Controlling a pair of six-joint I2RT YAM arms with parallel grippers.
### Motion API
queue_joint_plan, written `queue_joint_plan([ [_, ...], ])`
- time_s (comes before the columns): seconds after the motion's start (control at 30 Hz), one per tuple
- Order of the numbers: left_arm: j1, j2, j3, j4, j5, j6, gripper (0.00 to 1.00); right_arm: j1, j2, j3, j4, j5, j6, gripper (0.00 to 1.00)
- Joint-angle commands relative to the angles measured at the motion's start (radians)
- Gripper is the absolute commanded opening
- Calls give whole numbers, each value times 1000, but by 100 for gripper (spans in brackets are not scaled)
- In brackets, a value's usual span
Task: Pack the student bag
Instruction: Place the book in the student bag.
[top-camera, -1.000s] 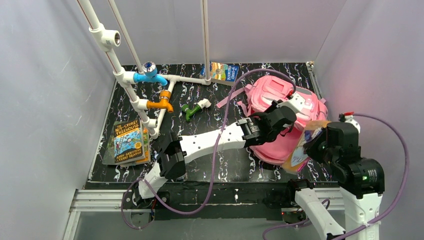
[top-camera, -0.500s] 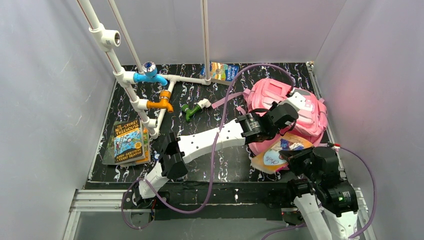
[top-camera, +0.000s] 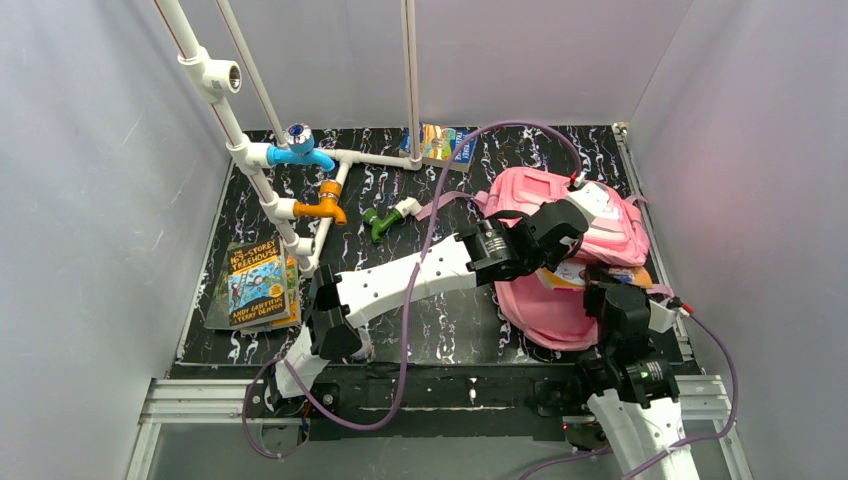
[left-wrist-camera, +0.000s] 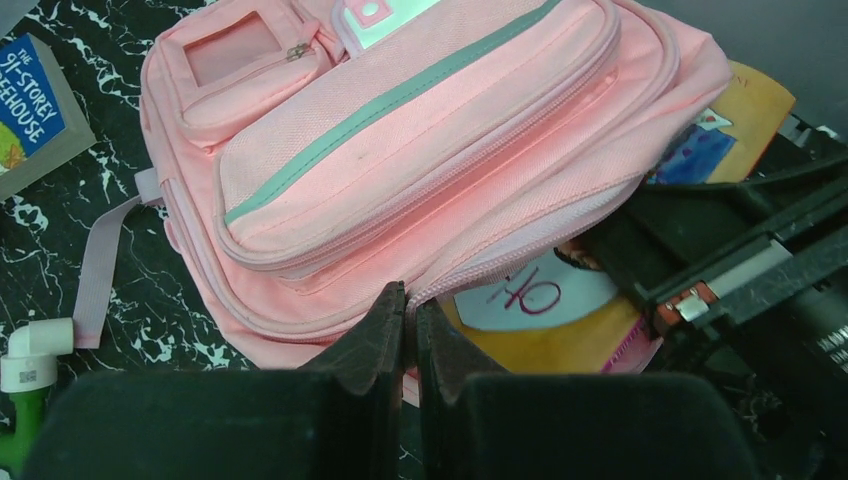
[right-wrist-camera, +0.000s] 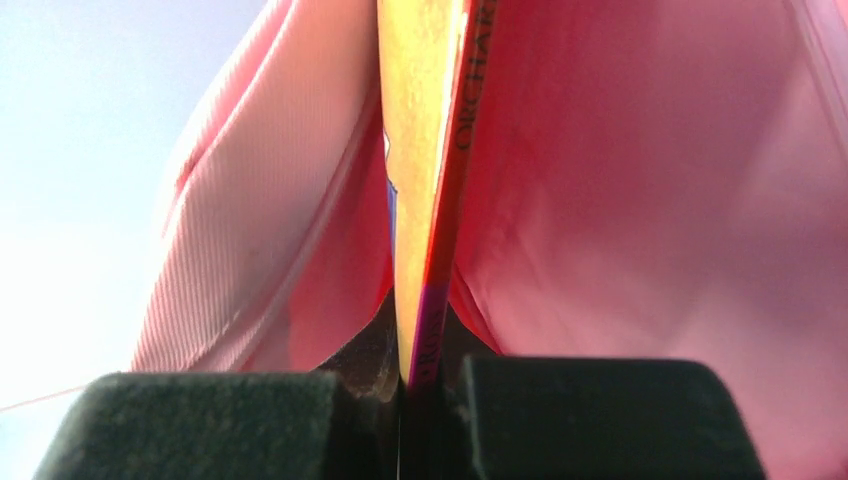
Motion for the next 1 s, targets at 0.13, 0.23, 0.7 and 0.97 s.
queue_joint_plan([
  [0.13,-10,-118,60,-3,107,-73,0,0,103,-156,507,235,-67,1],
  [0.23,-10,-101,106,-19,161,-108,0,0,174,-222,666,275,-128,1],
  [0.7,-9,-89,147,-7,299,-217,0,-9,511,-305,1135,181,-206,1],
  [0.97,-9,-70,172,-6,313,-237,0,-17,838,-270,1347,173,-177,1],
])
